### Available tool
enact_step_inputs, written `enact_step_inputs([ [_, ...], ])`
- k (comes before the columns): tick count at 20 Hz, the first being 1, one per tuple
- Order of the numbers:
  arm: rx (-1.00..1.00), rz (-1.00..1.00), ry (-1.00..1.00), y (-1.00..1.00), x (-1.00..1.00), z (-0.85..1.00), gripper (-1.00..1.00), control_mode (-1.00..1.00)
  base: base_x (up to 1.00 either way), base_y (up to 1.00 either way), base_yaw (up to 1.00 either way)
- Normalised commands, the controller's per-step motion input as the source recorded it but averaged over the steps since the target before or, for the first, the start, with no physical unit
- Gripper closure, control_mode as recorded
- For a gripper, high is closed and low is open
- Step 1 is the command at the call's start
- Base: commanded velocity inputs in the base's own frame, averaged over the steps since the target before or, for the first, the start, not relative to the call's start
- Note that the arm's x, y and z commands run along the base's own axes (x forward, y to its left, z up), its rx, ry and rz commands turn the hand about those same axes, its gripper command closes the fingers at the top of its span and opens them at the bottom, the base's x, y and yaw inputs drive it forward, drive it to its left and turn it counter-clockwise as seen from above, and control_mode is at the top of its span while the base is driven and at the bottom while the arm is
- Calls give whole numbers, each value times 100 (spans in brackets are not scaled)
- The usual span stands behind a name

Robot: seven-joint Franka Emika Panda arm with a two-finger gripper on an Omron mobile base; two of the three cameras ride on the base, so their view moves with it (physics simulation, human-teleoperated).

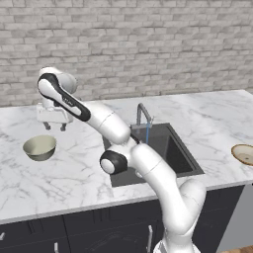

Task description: Rinse each bowl for a few seconds and place them down in the sink or on the counter.

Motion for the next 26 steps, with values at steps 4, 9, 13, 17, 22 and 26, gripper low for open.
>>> enact_step_inputs([
  [4,-5,-2,-4,9,14,-4,-100,-100,0,0,0],
  [9,-5,-2,-7,6,12,-5,-100,-100,0,0,0],
  [13,-1,-2,-6,5,9,-8,-100,-100,0,0,0],
  [17,0,-1,-3,4,7,-8,-100,-100,0,0,0],
  [22,0,-1,0,3,10,-10,-100,-100,0,0,0],
  [26,0,0,0,0,10,-11,-100,-100,0,0,0],
])
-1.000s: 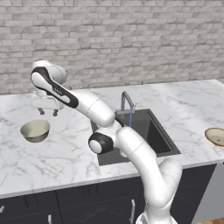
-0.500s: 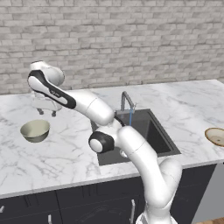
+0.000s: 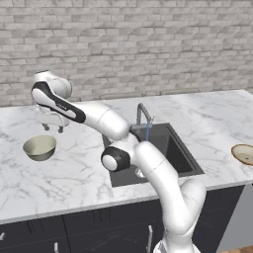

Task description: Rinse each bowl for a few seconds and place them down in the sink or on the counter.

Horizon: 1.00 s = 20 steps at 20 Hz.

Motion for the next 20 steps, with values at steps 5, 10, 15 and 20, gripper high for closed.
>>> enact_step_inputs([
  [5,0,0,0,3,10,-9,-100,-100,0,0,0],
  [10,0,0,0,9,12,-10,-100,-100,0,0,0],
  [15,0,0,-1,8,10,-8,-100,-100,0,0,0],
  [20,0,0,-1,7,10,-6,-100,-100,0,0,0],
])
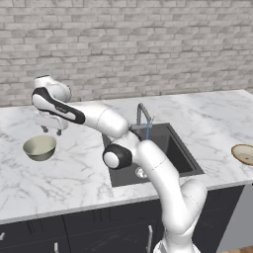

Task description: Rinse each bowl for a few seconds and place them down in the sink or on the counter.

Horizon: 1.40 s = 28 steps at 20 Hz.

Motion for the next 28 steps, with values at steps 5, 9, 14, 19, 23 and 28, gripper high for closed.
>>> enact_step_inputs([
  [5,-1,0,0,11,17,-5,-100,-100,0,0,0],
  [9,-1,0,-2,13,21,-1,-100,-100,0,0,0],
  [14,-1,0,-3,14,19,0,-100,-100,0,0,0],
  [19,0,0,0,10,15,0,-100,-100,0,0,0],
  [23,0,0,0,9,12,-2,-100,-100,0,0,0],
  [28,0,0,0,13,14,-5,-100,-100,0,0,0],
])
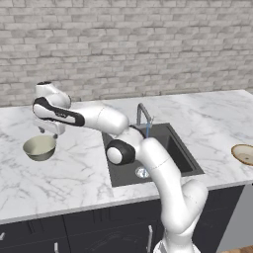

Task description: Rinse each bowl for a few seconds and place them down in the sink or on the counter.

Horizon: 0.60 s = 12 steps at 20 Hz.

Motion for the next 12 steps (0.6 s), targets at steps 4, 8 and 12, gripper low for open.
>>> enact_step_inputs([
  [4,0,0,0,18,12,-9,-100,-100,0,0,0],
  [8,0,0,2,19,10,-11,-100,-100,0,0,0],
  [12,-1,-2,7,13,7,-9,-100,-100,0,0,0],
])
